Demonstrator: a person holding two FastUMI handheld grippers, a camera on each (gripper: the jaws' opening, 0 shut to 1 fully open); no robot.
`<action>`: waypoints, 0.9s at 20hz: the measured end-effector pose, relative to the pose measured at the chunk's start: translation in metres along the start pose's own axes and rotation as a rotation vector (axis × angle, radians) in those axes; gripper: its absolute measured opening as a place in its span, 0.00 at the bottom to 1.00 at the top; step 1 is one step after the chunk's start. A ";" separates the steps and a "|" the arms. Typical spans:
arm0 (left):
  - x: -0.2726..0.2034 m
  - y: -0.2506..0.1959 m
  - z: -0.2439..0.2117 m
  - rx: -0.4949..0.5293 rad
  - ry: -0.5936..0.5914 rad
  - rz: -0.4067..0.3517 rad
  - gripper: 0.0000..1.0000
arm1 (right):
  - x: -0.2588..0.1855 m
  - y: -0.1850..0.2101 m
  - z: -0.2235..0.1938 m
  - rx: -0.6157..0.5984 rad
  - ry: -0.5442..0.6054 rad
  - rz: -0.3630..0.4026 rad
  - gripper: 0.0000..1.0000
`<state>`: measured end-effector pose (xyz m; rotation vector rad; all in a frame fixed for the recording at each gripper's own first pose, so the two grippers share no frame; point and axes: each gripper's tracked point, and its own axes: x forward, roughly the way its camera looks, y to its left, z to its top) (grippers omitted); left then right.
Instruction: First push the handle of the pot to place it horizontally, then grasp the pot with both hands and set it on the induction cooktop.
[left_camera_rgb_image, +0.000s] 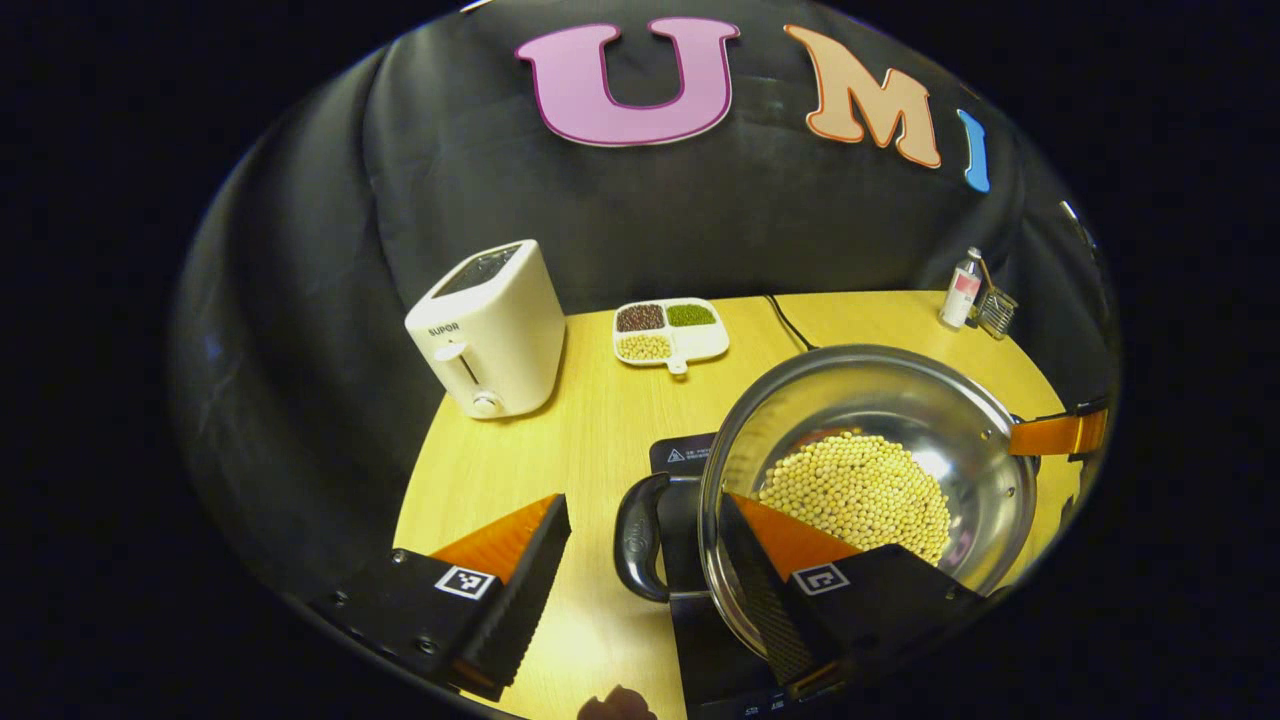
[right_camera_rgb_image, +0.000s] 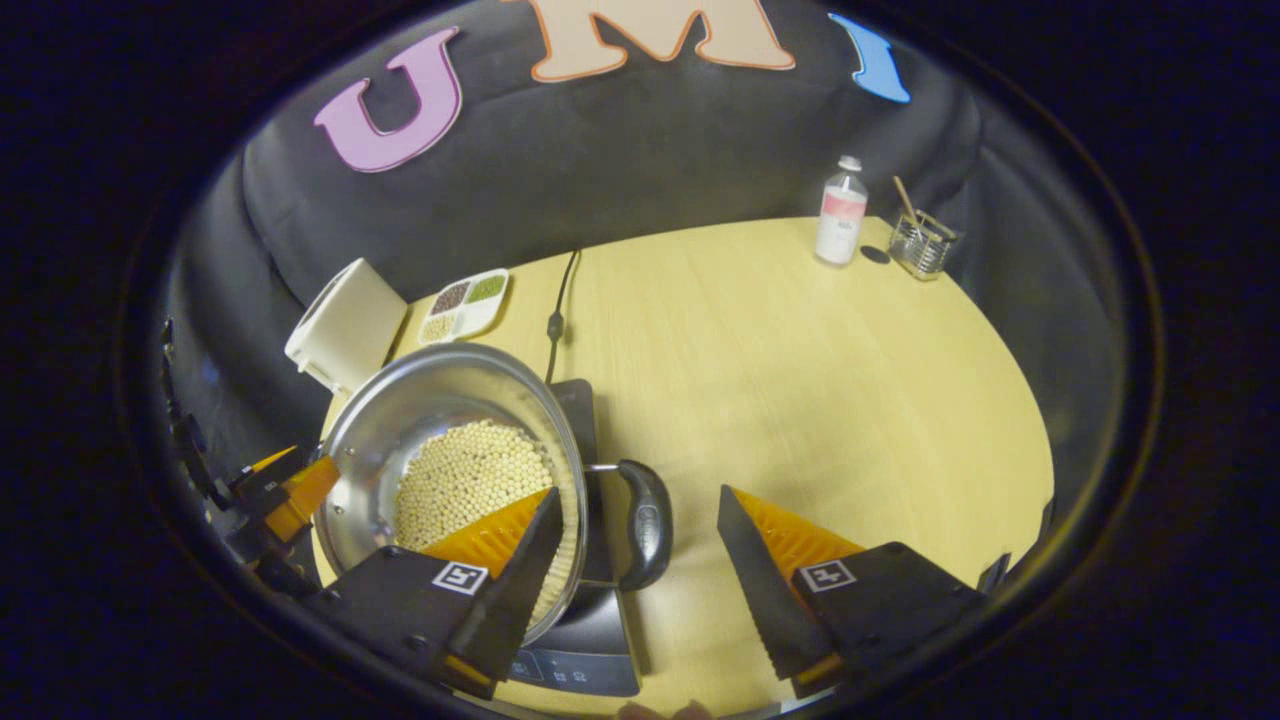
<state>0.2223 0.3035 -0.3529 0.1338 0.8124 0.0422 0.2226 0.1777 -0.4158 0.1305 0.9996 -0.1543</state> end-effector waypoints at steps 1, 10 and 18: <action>-0.007 0.001 0.007 0.003 -0.022 0.014 0.92 | -0.007 -0.002 0.004 -0.002 -0.018 0.005 0.98; -0.110 -0.040 0.064 0.015 -0.249 0.105 0.92 | -0.084 -0.048 0.034 -0.023 -0.228 0.105 0.94; -0.223 -0.141 0.069 -0.118 -0.333 0.134 0.92 | -0.175 -0.130 0.047 -0.071 -0.389 0.197 0.97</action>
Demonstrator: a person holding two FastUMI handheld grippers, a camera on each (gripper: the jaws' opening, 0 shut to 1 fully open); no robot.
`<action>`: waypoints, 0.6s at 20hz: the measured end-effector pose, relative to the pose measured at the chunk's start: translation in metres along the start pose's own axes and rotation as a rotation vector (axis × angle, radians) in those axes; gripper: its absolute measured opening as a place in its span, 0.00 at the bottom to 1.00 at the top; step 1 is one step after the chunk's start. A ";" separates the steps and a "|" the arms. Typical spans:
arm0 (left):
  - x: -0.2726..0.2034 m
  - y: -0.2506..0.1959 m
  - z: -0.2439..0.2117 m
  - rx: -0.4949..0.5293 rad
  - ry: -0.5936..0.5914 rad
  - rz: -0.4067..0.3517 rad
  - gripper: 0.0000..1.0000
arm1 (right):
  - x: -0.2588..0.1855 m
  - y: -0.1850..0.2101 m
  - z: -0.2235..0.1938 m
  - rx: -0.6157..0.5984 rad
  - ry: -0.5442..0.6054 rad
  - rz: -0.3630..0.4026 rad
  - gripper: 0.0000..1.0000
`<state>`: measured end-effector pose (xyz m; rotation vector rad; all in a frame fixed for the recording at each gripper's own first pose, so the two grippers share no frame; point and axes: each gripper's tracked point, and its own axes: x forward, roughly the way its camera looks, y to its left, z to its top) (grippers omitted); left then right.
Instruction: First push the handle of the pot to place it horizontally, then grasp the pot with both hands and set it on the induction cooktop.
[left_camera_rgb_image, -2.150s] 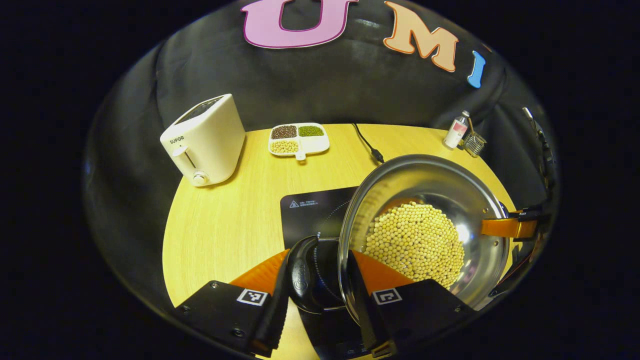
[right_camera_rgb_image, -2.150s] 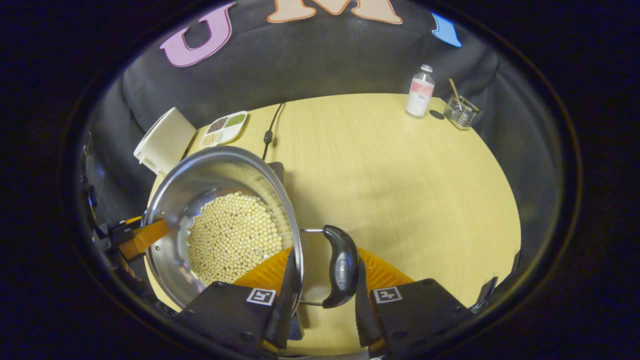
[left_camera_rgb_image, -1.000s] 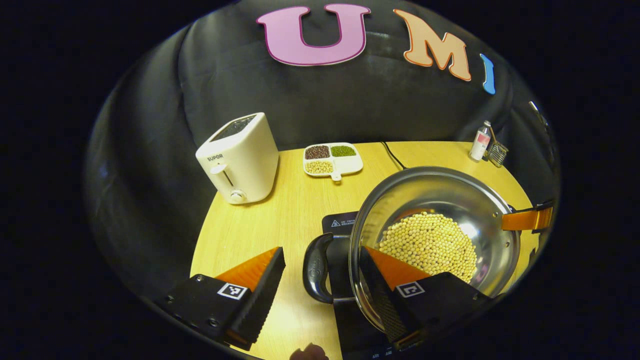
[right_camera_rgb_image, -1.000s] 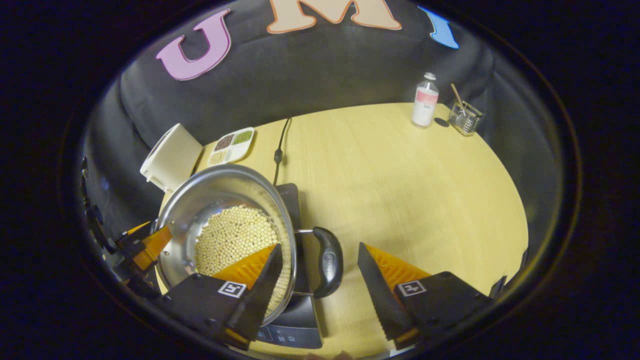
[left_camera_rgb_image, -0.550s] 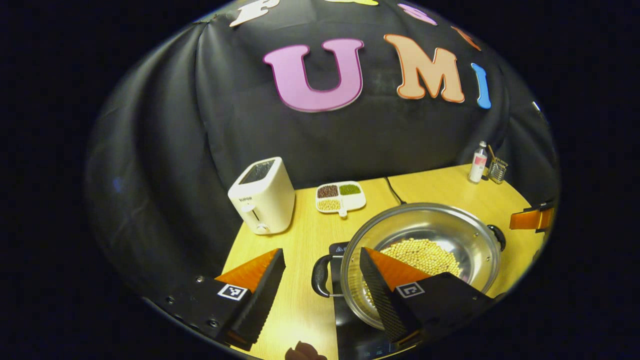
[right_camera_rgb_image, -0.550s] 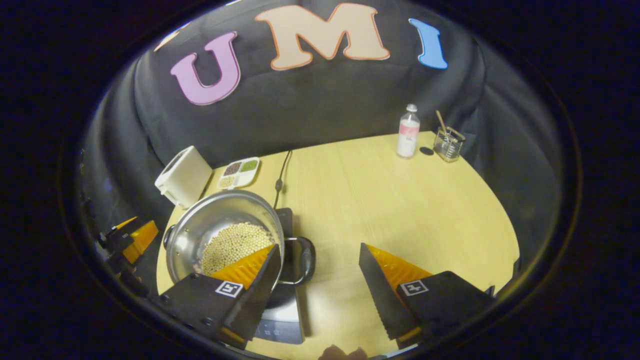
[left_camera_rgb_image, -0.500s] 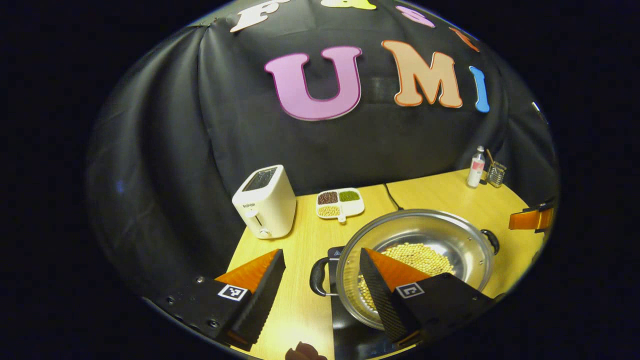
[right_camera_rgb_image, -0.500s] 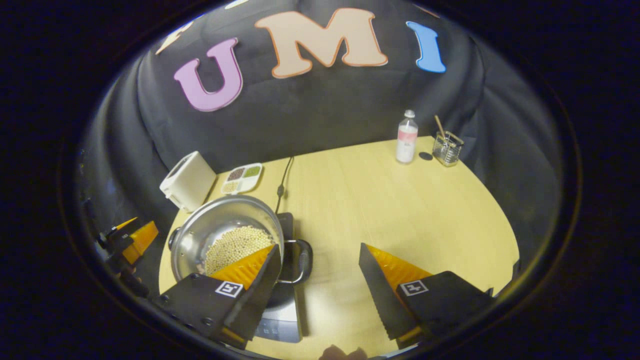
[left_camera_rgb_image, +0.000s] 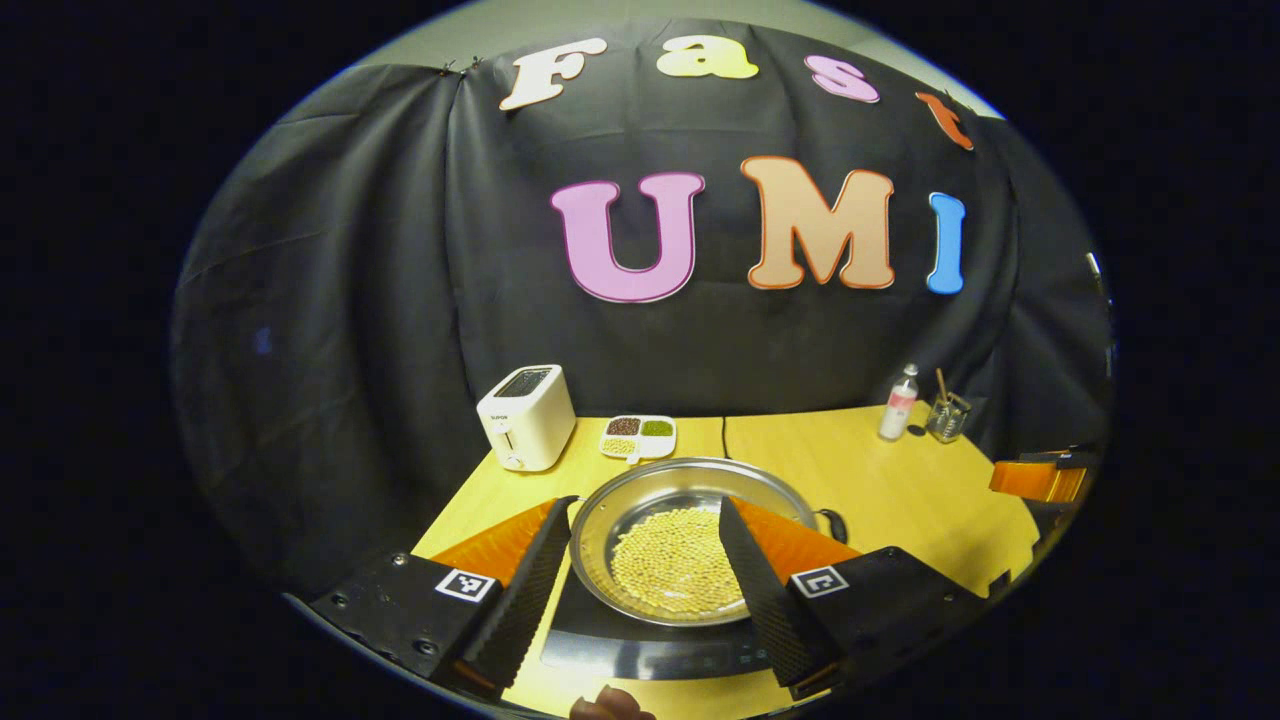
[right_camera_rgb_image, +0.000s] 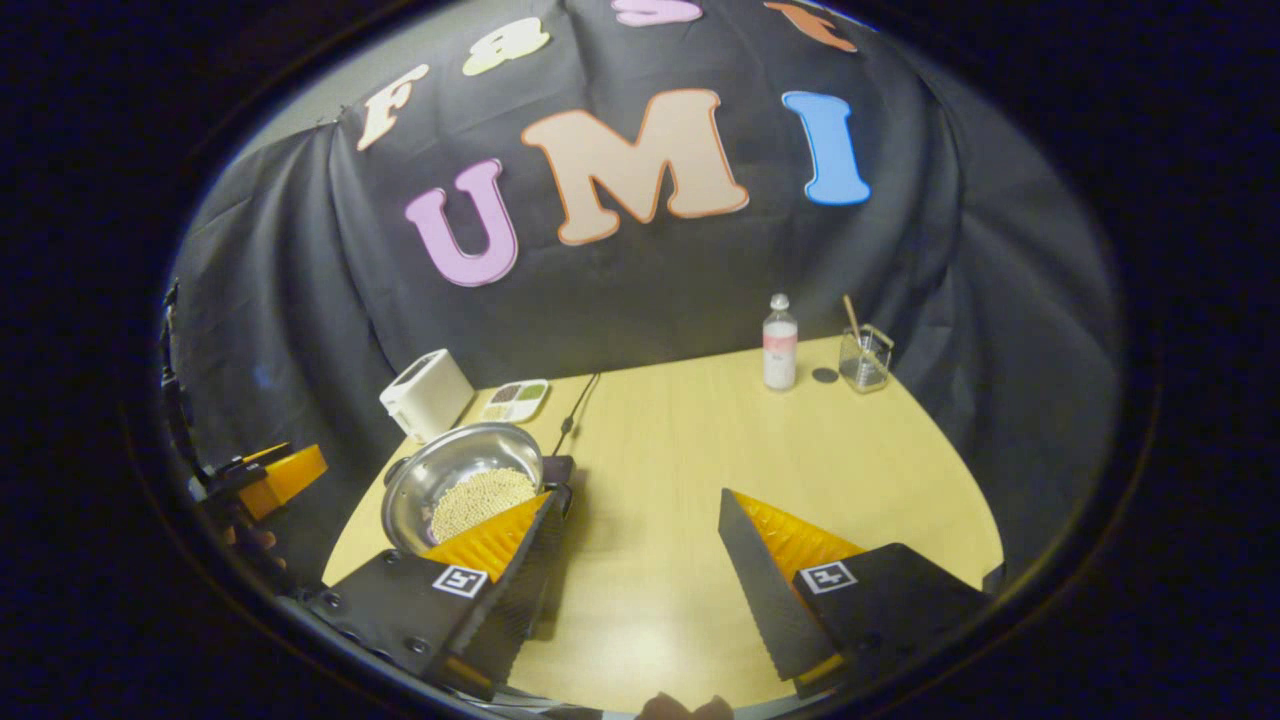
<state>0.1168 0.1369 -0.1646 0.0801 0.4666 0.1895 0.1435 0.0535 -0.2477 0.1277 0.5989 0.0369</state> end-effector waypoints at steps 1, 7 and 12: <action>-0.015 -0.011 0.011 -0.009 -0.034 -0.004 0.92 | -0.015 -0.003 0.012 0.005 -0.049 0.017 0.97; -0.080 -0.072 0.075 0.029 -0.231 -0.066 0.90 | -0.094 -0.041 0.055 0.028 -0.223 0.024 0.93; -0.122 -0.103 0.095 0.031 -0.322 -0.164 0.93 | -0.146 -0.058 0.084 -0.002 -0.373 -0.022 0.93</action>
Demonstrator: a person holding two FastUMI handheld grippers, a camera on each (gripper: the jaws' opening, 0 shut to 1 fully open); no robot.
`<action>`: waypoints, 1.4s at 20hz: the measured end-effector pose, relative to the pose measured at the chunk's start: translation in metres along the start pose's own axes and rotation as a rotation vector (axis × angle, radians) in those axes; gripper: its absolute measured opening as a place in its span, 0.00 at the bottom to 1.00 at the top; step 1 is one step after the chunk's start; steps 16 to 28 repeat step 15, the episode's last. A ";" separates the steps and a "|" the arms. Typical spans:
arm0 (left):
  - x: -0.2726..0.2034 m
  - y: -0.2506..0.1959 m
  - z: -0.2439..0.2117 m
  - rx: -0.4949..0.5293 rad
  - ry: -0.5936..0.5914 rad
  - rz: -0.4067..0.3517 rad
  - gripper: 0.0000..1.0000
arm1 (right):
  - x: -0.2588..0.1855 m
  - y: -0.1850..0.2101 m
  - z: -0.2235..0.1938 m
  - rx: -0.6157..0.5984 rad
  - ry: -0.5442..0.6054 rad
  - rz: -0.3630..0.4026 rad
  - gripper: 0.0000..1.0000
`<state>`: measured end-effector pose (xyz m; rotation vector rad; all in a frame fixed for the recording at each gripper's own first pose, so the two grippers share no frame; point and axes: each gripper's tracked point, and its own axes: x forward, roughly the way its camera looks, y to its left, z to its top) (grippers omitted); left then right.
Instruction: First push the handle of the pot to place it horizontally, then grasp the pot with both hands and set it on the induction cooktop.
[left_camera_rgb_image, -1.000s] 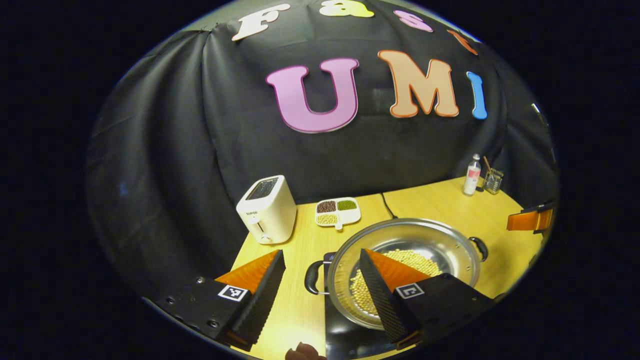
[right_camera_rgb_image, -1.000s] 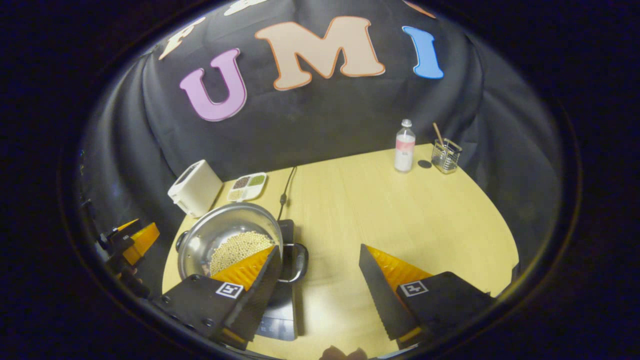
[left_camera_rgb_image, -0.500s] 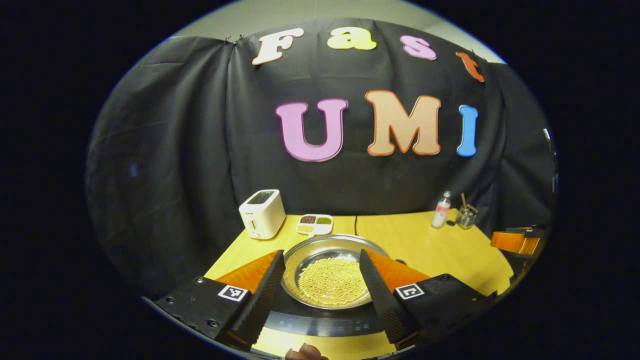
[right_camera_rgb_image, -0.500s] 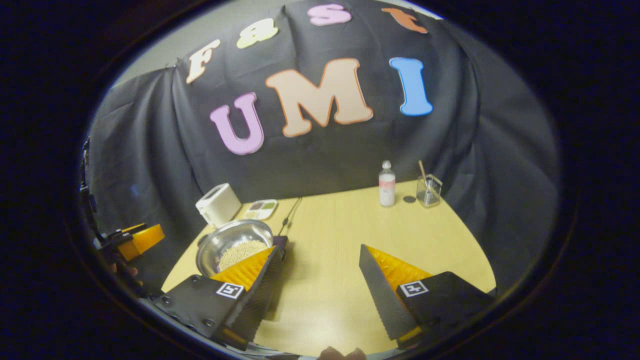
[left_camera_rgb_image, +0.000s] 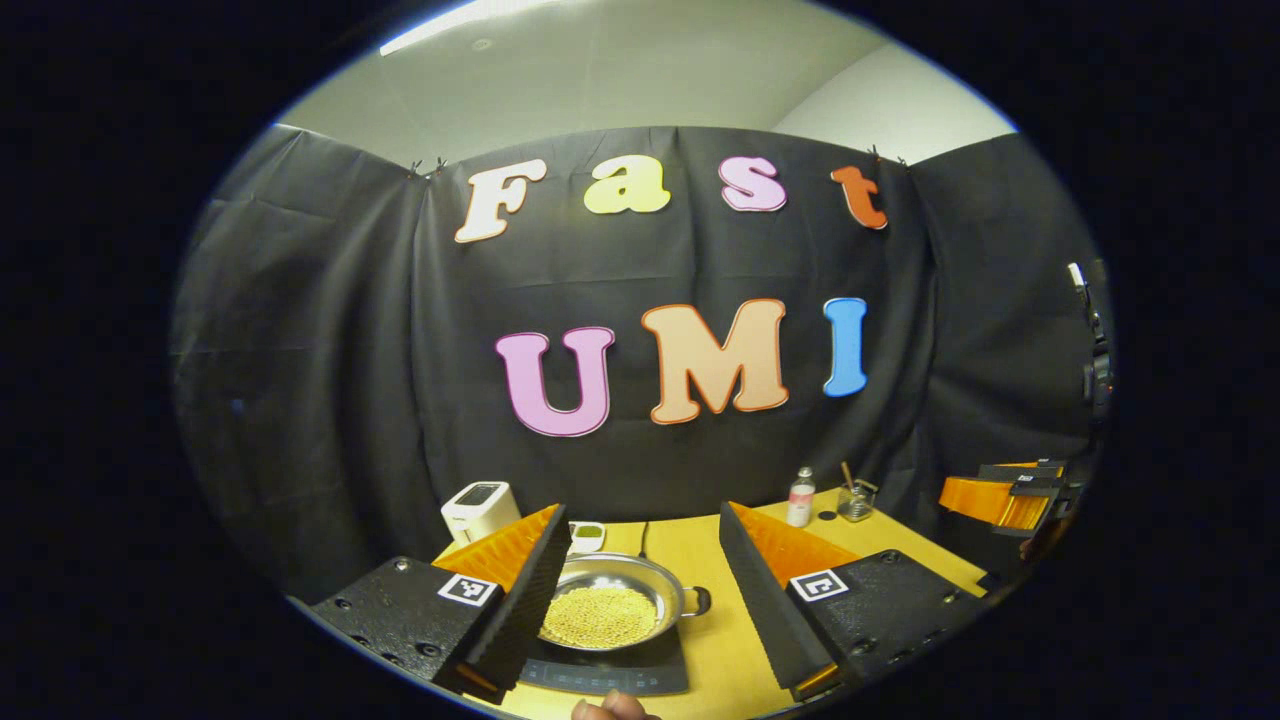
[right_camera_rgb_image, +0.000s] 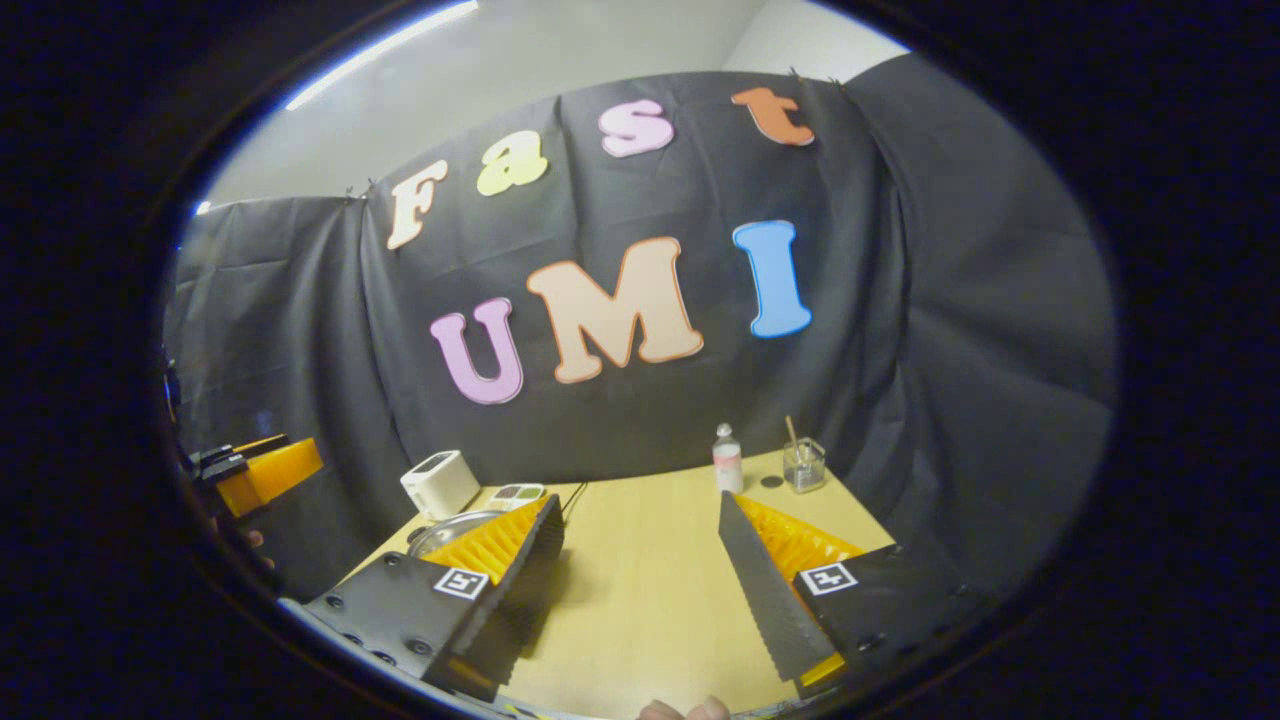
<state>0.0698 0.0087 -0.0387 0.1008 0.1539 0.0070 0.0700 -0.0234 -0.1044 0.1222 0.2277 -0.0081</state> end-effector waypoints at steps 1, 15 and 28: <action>-0.006 0.000 0.000 -0.014 -0.002 -0.012 0.93 | -0.007 -0.001 0.010 -0.022 -0.030 -0.008 0.93; -0.060 0.035 -0.002 -0.051 -0.077 -0.047 0.93 | -0.091 0.038 0.030 -0.204 -0.166 -0.073 0.96; -0.060 0.035 -0.002 -0.051 -0.077 -0.047 0.93 | -0.091 0.038 0.030 -0.204 -0.166 -0.073 0.96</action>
